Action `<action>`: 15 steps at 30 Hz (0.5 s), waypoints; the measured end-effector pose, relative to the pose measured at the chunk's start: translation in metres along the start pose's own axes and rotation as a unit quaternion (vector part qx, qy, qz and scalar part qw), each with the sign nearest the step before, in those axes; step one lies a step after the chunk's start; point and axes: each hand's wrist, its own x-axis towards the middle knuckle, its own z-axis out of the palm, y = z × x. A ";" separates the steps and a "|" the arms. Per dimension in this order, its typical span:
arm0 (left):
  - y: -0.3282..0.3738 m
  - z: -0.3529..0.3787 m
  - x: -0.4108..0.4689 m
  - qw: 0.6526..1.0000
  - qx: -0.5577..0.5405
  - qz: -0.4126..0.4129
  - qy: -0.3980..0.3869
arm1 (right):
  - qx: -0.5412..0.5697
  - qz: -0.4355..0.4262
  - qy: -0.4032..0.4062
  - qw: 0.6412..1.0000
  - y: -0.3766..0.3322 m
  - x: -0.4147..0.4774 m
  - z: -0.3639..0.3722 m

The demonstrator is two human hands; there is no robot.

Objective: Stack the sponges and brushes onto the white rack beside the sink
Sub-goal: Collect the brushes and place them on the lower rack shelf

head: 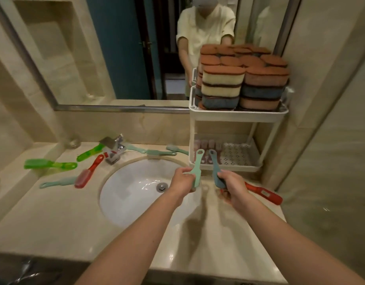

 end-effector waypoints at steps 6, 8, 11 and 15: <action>0.018 0.037 0.056 1.000 0.014 -0.009 0.008 | -0.017 0.003 0.015 1.000 -0.020 0.063 -0.002; 0.023 0.048 0.075 1.000 0.025 0.001 0.010 | -0.032 -0.010 0.007 0.999 -0.026 0.084 -0.002; 0.028 0.061 0.099 1.000 0.013 -0.018 0.013 | -0.051 -0.020 0.005 0.998 -0.033 0.111 0.000; 0.034 0.076 0.127 0.999 0.050 -0.011 0.009 | -0.040 -0.020 -0.009 0.999 -0.039 0.142 0.002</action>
